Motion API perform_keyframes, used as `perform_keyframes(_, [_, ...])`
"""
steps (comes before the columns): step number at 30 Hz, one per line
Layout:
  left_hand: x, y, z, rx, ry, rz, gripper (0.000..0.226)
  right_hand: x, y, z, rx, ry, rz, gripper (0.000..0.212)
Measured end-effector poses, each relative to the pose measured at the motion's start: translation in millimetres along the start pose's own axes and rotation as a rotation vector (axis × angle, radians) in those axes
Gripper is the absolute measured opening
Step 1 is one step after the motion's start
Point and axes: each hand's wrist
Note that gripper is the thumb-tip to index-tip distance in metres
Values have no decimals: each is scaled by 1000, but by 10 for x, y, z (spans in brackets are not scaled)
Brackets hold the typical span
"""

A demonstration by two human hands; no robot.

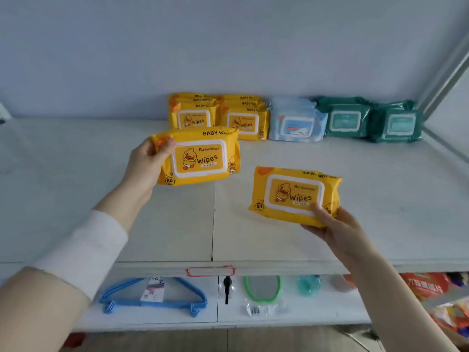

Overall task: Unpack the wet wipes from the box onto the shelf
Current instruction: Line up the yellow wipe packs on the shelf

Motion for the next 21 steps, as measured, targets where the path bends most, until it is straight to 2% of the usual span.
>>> perform_keyframes(7, [-20,-682,392,-67,-16,-32,4,286,-1103,186,19,17,92,95])
perform_keyframes(14, [-90,-1336,696,-151,-30,21,8,652,-1915,225,42,38,130,90])
perform_keyframes(15, [-77,-1425,741,-158,-24,36,5,692,-1993,224,66,25,122,83])
perform_keyframes(17, [-52,-1602,837,-162,5,41,3,787,-2116,232,96,54,50,48])
perform_keyframes(18, [-40,-1690,877,-162,16,36,5,826,-2170,234,94,154,-29,31])
perform_keyframes(19, [-26,-1774,903,-162,22,30,6,850,-2223,240,81,287,-123,24])
perform_keyframes(21, [7,-1921,931,-150,22,27,6,882,-2334,254,52,538,-270,25])
Point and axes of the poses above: each hand's wrist, its own y-axis away from the middle knuckle, its own x-axis out of the palm, z = x × y, and after that the axes turned 10 degrees about y, right-handed
